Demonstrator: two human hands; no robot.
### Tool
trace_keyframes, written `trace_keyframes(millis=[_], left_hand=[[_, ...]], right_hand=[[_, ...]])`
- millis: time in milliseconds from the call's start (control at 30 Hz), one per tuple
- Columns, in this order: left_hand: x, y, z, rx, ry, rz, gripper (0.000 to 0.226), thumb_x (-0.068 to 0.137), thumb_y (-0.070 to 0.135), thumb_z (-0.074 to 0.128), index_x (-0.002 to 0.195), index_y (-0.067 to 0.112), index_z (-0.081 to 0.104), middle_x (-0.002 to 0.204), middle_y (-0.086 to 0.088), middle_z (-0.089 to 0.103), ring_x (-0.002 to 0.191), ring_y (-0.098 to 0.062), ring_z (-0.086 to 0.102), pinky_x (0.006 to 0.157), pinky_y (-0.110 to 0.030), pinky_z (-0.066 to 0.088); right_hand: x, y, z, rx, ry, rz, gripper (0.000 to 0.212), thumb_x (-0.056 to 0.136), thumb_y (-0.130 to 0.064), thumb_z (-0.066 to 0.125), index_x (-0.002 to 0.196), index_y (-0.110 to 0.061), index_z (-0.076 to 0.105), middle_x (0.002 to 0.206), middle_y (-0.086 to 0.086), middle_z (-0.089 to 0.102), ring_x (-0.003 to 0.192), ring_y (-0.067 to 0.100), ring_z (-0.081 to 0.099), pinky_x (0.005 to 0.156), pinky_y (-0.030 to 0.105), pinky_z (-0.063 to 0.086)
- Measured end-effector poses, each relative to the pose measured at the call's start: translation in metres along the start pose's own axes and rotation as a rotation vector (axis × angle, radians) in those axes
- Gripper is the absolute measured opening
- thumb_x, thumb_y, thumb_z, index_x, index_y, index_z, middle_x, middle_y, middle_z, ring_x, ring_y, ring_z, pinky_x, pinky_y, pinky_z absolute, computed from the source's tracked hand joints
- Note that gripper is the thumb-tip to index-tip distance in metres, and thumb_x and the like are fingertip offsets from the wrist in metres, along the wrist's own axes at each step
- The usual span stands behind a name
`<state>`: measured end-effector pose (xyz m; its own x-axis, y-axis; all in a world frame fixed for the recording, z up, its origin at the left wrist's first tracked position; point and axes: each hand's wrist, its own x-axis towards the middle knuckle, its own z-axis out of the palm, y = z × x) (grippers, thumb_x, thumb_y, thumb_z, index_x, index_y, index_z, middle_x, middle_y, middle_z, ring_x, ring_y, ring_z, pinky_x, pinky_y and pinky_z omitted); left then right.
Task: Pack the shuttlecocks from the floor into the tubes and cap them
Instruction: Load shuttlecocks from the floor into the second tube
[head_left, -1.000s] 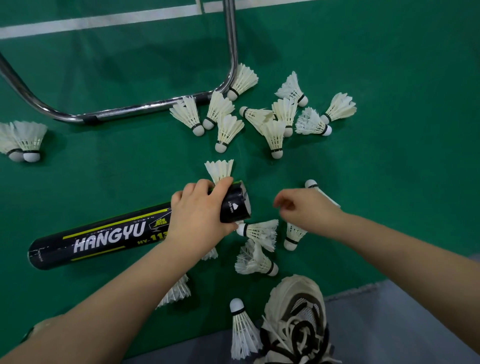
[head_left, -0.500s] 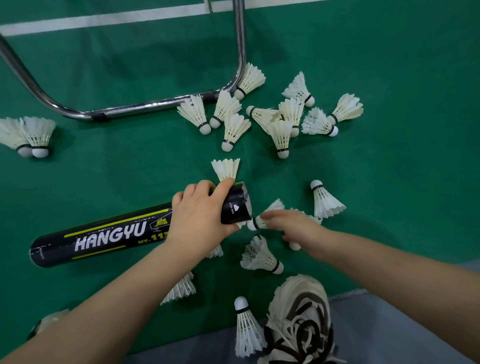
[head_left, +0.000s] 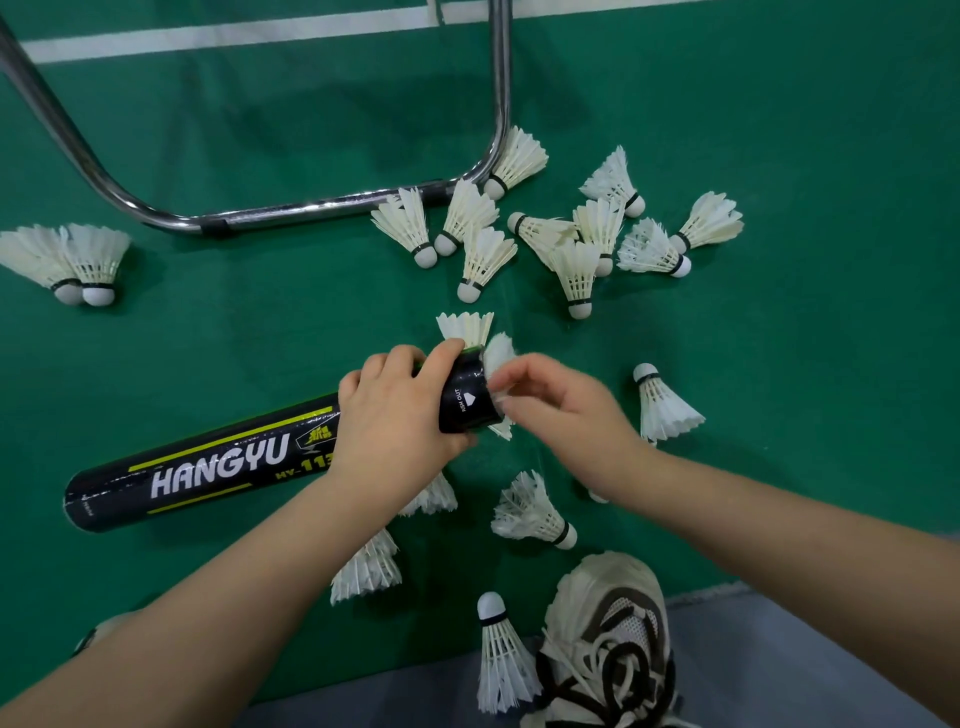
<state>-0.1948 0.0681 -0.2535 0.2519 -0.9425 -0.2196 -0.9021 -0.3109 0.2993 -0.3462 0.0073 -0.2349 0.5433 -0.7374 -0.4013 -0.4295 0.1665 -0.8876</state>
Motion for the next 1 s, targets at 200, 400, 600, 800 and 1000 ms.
trace_keyframes(millis=[200, 400, 600, 800, 1000], left_hand=[[-0.006, 0.011, -0.004, -0.03, 0.045, 0.041, 0.081, 0.065, 0.049, 0.072, 0.135, 0.032, 0.035, 0.117, -0.003, 0.05, 0.109, -0.028, 0.043, 0.09, -0.041, 0.029], [-0.009, 0.017, -0.004, -0.022, 0.078, 0.045, 0.079, 0.061, 0.048, 0.076, 0.131, 0.031, 0.044, 0.108, -0.007, 0.054, 0.101, -0.032, 0.048, 0.084, -0.043, 0.033], [-0.007, 0.023, -0.004, -0.031, 0.062, 0.043, 0.079, 0.064, 0.051, 0.072, 0.134, 0.032, 0.04, 0.111, -0.006, 0.052, 0.104, -0.03, 0.046, 0.087, -0.042, 0.031], [0.0, 0.023, -0.005, -0.03, 0.052, 0.047, 0.082, 0.066, 0.053, 0.071, 0.136, 0.034, 0.033, 0.116, -0.003, 0.049, 0.108, -0.027, 0.043, 0.09, -0.041, 0.029], [0.005, 0.017, -0.016, -0.044, 0.072, 0.029, 0.085, 0.065, 0.052, 0.072, 0.137, 0.033, 0.031, 0.119, -0.004, 0.049, 0.112, -0.028, 0.042, 0.094, -0.042, 0.029]], right_hand=[[0.006, 0.0, -0.002, 0.272, -0.349, 0.18, 0.037, 0.071, -0.025, 0.054, 0.107, -0.019, 0.059, 0.109, 0.005, 0.062, 0.102, 0.014, 0.053, 0.097, 0.031, 0.04], [0.015, -0.008, -0.019, 0.2, -0.632, 0.252, 0.058, 0.065, -0.011, 0.052, 0.12, 0.006, 0.05, 0.11, 0.015, 0.055, 0.106, 0.018, 0.048, 0.102, 0.036, 0.037], [0.024, -0.016, -0.018, 0.187, -0.718, 0.306, 0.034, 0.061, -0.011, 0.058, 0.094, -0.005, 0.051, 0.094, 0.012, 0.048, 0.092, 0.023, 0.042, 0.088, 0.03, 0.037], [0.027, -0.01, -0.027, 0.115, -0.369, 0.236, 0.038, 0.067, -0.021, 0.058, 0.103, -0.009, 0.062, 0.1, 0.014, 0.062, 0.095, 0.021, 0.059, 0.092, 0.039, 0.048], [0.027, -0.006, -0.064, 0.137, -0.045, 0.171, 0.017, 0.092, -0.014, 0.05, 0.089, -0.021, 0.065, 0.09, 0.001, 0.071, 0.087, 0.015, 0.065, 0.09, 0.036, 0.046]])
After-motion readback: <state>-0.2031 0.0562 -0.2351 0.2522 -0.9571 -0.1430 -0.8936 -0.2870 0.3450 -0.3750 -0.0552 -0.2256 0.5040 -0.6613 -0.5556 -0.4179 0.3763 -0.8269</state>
